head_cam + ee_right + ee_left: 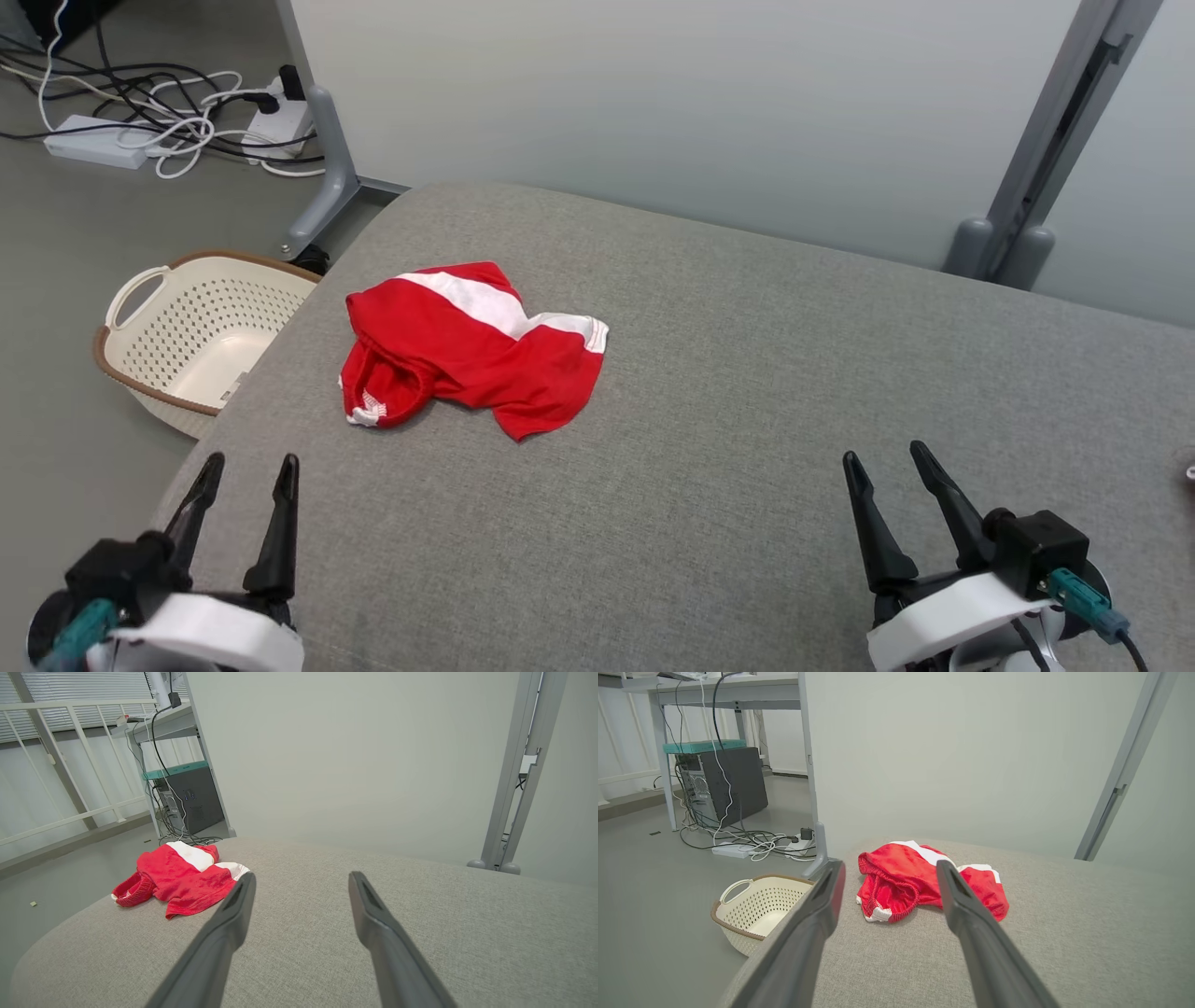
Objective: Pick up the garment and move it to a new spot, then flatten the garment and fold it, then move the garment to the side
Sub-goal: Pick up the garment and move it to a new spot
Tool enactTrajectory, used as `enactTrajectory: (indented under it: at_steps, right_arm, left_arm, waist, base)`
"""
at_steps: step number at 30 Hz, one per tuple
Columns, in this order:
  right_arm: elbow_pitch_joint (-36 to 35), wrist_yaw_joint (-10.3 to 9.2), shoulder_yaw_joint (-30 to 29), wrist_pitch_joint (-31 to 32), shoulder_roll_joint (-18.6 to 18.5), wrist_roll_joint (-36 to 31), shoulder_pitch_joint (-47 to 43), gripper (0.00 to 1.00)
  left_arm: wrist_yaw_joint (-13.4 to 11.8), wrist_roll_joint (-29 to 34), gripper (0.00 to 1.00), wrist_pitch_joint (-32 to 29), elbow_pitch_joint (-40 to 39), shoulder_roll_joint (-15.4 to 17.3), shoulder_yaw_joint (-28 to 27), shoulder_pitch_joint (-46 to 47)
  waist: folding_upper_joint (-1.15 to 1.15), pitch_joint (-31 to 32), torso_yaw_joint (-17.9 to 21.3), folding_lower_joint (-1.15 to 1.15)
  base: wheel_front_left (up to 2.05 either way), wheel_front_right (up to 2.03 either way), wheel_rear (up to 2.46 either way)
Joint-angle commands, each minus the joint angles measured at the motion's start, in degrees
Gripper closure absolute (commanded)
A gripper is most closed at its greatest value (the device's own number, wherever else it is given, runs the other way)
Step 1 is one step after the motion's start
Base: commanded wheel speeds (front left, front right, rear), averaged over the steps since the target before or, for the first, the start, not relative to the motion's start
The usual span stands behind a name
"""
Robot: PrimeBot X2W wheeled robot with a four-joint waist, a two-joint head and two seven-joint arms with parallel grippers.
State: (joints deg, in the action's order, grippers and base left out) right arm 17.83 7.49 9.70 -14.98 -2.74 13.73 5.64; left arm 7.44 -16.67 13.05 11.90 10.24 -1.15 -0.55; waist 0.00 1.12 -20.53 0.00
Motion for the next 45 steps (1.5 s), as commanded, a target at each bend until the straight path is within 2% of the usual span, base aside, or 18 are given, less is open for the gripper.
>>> enactTrajectory:
  at_steps: [1, 5, 7, 9, 10, 13, 19, 25, 34, 45]
  right_arm:
    - [0.2, 0.01, 0.2, -0.3, -0.3, 0.3, 1.1, 0.00]
    - [0.2, 0.01, 0.1, -0.3, -0.3, -0.2, 2.3, 0.00]
    - [0.1, 0.01, 0.4, -0.3, -0.3, -0.2, 3.0, 0.00]
    - [-0.1, 0.01, 0.6, -0.3, -0.4, -0.2, 3.8, 0.00]
    - [-0.1, 0.01, 0.6, -0.3, -0.4, -0.2, 3.8, 0.00]
    - [-0.4, 0.01, 0.8, -0.3, -0.3, -0.4, 4.9, 0.00]
    - [-0.7, 0.01, 1.4, -0.3, -0.3, -0.6, 6.7, 0.00]
    - [-1.3, 0.01, 1.5, -0.3, -0.3, -1.3, 7.9, 0.00]
    - [-2.5, 0.01, 2.3, -0.3, -0.3, -1.7, 8.8, 0.00]
    - [-3.5, 0.01, 2.8, -0.3, -0.3, -1.7, 9.5, 0.00]
  left_arm:
    - [0.0, -0.9, 0.00, -2.5, 0.5, 1.7, 1.3, 2.9]
    - [0.1, -4.1, 0.00, -10.3, 2.7, 6.8, 3.4, 8.6]
    - [0.1, -7.9, 0.00, -14.0, 4.2, 8.3, 3.8, 11.9]
    - [0.1, -10.9, 0.00, -18.4, 6.6, 11.5, 4.2, 14.8]
    - [0.1, -10.9, 0.00, -18.4, 6.6, 11.5, 4.2, 14.8]
    - [0.0, -14.8, 0.00, -23.0, 10.3, 15.8, 4.8, 20.0]
    - [0.0, -26.2, 0.00, -33.7, 19.1, 23.4, 9.3, 26.7]
    - [0.0, -36.5, 0.00, -41.4, 25.8, 28.8, 13.5, 30.3]
    - [0.0, -44.7, 0.00, -46.9, 31.2, 33.4, 19.2, 31.7]
    - [0.0, -52.5, 0.00, -51.1, 33.8, 34.9, 24.7, 30.8]
  waist:
    - [0.00, -0.8, 1.1, 0.00]
    - [0.00, -2.7, 3.2, 0.00]
    - [0.00, -3.8, 4.5, 0.00]
    - [0.00, -5.1, 6.1, 0.00]
    - [0.00, -5.1, 6.1, 0.00]
    - [0.00, -7.0, 8.6, 0.00]
    - [0.00, -9.6, 13.7, 0.00]
    - [0.00, -12.0, 17.9, 0.00]
    - [0.00, -15.5, 22.3, 0.00]
    - [0.00, -18.5, 24.1, 0.00]
  base:
    - [0.00, 0.00, 0.00]
    - [0.00, 0.00, 0.00]
    - [0.00, 0.00, 0.00]
    - [0.00, 0.00, 0.00]
    - [0.00, 0.00, 0.00]
    - [0.00, 0.00, 0.00]
    - [0.00, 0.00, 0.00]
    - [0.00, 0.00, 0.00]
    - [0.00, 0.00, 0.00]
    - [0.00, 0.00, 0.00]
